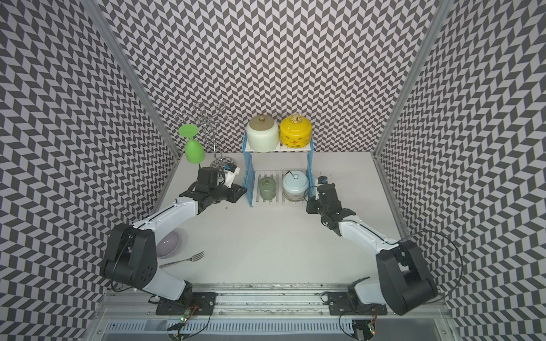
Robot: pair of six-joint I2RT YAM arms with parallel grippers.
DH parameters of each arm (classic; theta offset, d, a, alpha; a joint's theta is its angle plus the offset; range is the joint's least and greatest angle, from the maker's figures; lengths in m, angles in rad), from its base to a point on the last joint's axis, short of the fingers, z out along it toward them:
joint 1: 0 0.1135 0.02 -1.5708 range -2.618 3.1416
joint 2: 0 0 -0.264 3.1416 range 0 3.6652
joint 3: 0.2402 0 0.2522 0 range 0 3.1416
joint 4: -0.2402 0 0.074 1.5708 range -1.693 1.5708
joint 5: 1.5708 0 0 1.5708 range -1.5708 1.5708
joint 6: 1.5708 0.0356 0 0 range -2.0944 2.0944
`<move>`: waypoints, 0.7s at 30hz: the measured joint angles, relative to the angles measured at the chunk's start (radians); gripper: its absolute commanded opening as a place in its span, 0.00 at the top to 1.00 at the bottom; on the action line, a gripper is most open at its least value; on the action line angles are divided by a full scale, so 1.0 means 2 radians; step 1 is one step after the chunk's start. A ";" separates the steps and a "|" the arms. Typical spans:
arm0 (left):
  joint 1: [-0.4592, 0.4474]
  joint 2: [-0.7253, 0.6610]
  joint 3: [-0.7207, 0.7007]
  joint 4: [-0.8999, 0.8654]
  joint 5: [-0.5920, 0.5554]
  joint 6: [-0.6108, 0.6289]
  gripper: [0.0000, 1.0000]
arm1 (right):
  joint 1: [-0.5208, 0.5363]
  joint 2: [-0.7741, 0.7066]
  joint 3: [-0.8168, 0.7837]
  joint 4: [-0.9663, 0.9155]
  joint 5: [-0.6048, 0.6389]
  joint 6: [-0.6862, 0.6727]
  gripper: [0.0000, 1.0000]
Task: Remove the tea canisters from the shelf
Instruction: Move the shelf to the center of the board.
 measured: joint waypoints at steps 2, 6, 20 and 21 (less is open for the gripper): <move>-0.001 -0.010 -0.009 0.000 0.004 0.000 1.00 | 0.000 -0.001 -0.002 -0.001 -0.002 0.000 0.93; -0.001 -0.014 -0.011 -0.001 0.006 0.002 1.00 | 0.000 -0.004 -0.003 -0.006 -0.004 0.000 0.75; -0.004 -0.032 -0.024 -0.002 0.006 0.019 1.00 | 0.000 -0.014 0.057 -0.034 0.026 -0.010 0.53; -0.004 -0.032 -0.024 -0.001 0.007 0.019 1.00 | 0.000 -0.010 0.064 -0.033 0.027 -0.010 0.53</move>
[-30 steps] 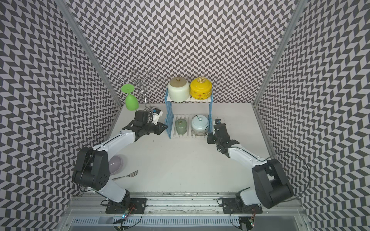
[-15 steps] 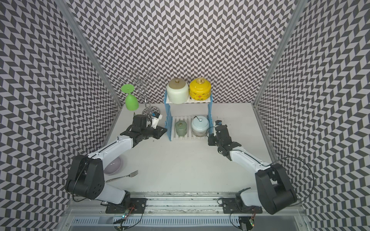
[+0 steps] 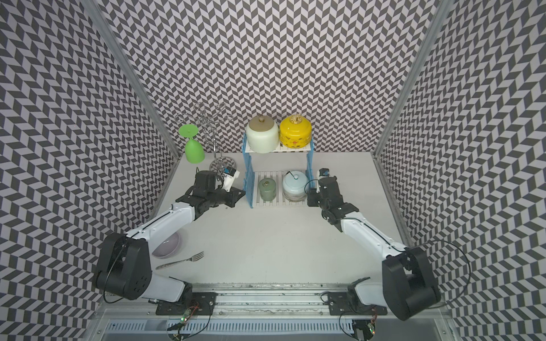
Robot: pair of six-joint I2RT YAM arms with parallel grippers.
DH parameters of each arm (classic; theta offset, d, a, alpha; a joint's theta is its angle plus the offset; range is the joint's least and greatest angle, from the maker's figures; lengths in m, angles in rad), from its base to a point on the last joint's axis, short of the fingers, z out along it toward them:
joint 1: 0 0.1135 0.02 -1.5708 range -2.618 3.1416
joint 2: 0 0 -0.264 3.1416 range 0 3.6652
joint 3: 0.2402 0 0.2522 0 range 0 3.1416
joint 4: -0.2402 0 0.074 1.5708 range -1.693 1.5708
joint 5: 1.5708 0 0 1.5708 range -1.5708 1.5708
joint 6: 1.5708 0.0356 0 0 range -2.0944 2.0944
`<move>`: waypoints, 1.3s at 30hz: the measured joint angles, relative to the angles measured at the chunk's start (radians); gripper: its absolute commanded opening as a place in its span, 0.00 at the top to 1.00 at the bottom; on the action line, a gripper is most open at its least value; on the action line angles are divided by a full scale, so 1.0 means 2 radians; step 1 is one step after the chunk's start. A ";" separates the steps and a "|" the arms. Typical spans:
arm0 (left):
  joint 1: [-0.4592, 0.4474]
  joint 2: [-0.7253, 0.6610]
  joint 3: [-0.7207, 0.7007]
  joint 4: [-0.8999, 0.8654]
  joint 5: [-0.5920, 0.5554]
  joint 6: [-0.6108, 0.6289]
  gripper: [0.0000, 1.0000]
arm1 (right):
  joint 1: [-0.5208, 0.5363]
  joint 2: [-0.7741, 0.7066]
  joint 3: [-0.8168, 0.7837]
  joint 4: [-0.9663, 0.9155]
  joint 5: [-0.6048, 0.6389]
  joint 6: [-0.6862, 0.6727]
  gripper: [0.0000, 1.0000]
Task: Remove the tea canisters from the shelf
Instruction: Move the shelf to the center of the board.
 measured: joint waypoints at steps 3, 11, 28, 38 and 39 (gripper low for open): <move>-0.002 0.000 0.000 0.002 0.003 0.002 1.00 | 0.000 0.016 0.017 0.004 0.005 -0.001 0.53; -0.004 0.005 0.011 -0.006 0.012 0.000 0.62 | 0.000 0.069 0.040 0.007 0.008 -0.008 0.78; -0.010 0.047 0.058 -0.034 0.012 -0.005 0.57 | -0.002 0.045 0.010 0.019 0.001 -0.017 1.00; -0.010 0.011 0.032 -0.025 0.032 -0.015 0.58 | -0.002 0.016 -0.013 0.010 0.001 -0.019 0.94; -0.010 0.009 0.032 -0.025 0.033 -0.016 0.58 | -0.002 0.015 -0.013 0.008 0.001 -0.019 0.86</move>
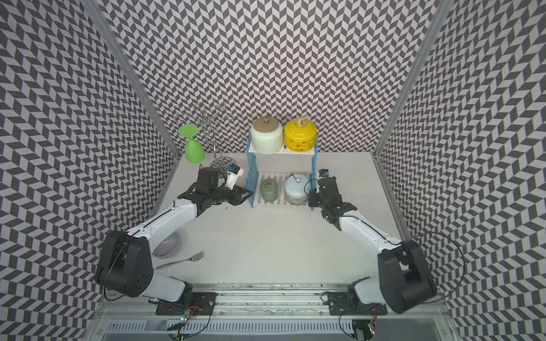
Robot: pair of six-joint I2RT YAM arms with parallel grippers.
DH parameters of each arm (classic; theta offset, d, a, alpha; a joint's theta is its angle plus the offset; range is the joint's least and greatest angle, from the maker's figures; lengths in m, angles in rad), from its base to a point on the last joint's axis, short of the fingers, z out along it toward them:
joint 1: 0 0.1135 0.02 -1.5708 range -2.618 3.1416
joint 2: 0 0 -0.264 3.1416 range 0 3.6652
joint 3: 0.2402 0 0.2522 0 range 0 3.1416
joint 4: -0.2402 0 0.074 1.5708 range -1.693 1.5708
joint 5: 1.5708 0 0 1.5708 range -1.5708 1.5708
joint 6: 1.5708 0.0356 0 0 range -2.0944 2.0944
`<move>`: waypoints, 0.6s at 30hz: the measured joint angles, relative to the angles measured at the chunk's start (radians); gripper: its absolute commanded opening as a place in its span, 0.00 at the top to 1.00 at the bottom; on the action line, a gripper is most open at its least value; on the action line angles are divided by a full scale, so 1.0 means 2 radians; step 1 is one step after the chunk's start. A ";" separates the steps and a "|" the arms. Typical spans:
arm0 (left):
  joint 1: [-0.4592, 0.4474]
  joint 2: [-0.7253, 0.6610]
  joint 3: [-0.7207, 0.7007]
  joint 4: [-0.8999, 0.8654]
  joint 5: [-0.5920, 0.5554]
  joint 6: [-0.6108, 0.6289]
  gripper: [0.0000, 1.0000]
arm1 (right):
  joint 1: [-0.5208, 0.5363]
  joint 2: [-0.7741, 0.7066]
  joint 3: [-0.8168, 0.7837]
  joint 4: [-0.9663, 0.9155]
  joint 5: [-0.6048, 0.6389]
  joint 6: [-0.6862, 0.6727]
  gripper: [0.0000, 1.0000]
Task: Remove the tea canisters from the shelf
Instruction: Move the shelf to the center of the board, then pick up the tea canister from the shelf.
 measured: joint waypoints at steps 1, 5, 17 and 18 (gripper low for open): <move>0.000 -0.002 -0.001 0.000 0.000 0.000 0.57 | 0.000 -0.001 0.000 -0.002 0.001 0.000 0.79; 0.000 -0.024 -0.018 0.010 -0.003 -0.001 0.44 | 0.001 -0.015 0.002 -0.026 -0.012 -0.002 0.59; 0.018 -0.158 -0.098 0.046 -0.026 0.024 0.16 | 0.003 -0.107 0.096 -0.085 -0.019 0.002 0.44; 0.020 -0.163 -0.100 0.046 -0.028 0.025 0.13 | 0.003 -0.113 0.109 -0.087 -0.019 0.002 0.42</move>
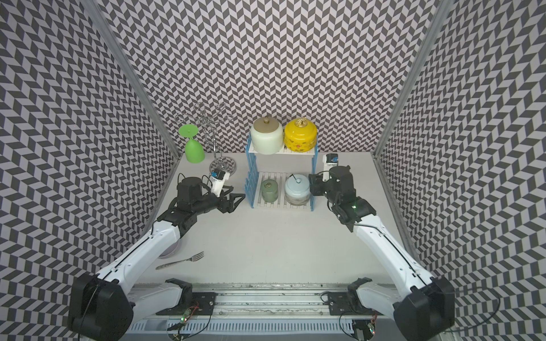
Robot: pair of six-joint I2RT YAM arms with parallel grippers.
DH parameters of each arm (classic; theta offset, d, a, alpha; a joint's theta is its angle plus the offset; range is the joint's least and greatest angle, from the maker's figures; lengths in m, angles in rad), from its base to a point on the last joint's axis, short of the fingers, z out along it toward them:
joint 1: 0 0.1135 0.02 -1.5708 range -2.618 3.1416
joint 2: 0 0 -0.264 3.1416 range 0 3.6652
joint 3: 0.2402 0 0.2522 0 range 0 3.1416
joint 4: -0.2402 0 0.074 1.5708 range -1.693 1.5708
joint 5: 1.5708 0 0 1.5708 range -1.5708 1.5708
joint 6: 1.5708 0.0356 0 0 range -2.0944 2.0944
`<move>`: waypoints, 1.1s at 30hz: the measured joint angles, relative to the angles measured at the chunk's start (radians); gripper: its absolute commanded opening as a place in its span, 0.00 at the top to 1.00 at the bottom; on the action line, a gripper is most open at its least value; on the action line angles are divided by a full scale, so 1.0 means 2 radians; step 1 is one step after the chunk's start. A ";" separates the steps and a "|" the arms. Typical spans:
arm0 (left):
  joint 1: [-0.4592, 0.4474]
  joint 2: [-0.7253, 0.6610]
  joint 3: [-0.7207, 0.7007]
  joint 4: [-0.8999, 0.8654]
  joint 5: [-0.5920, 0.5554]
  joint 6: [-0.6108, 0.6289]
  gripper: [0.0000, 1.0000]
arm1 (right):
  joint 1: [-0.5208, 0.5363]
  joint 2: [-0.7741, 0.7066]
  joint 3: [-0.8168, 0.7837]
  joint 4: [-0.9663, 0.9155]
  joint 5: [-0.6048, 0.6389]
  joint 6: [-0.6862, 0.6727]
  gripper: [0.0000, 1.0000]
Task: Remove the tea canisters from the shelf
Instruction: Pick up the tea canister from the shelf.
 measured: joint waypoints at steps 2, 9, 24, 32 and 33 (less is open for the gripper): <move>0.005 -0.009 -0.003 0.001 -0.004 0.003 0.08 | 0.000 -0.006 0.028 -0.004 -0.001 -0.003 0.36; 0.018 -0.049 -0.027 0.002 -0.012 0.013 0.00 | 0.000 -0.004 0.140 -0.011 -0.014 -0.030 0.16; 0.059 -0.083 -0.060 0.027 -0.012 0.019 0.00 | 0.011 0.140 0.317 -0.023 -0.008 -0.048 0.09; 0.060 -0.092 -0.064 0.034 -0.010 0.024 0.00 | 0.080 0.233 0.409 -0.045 0.128 -0.028 0.09; 0.060 -0.092 -0.064 0.035 -0.010 0.024 0.00 | 0.085 0.244 0.422 -0.049 0.142 -0.024 0.09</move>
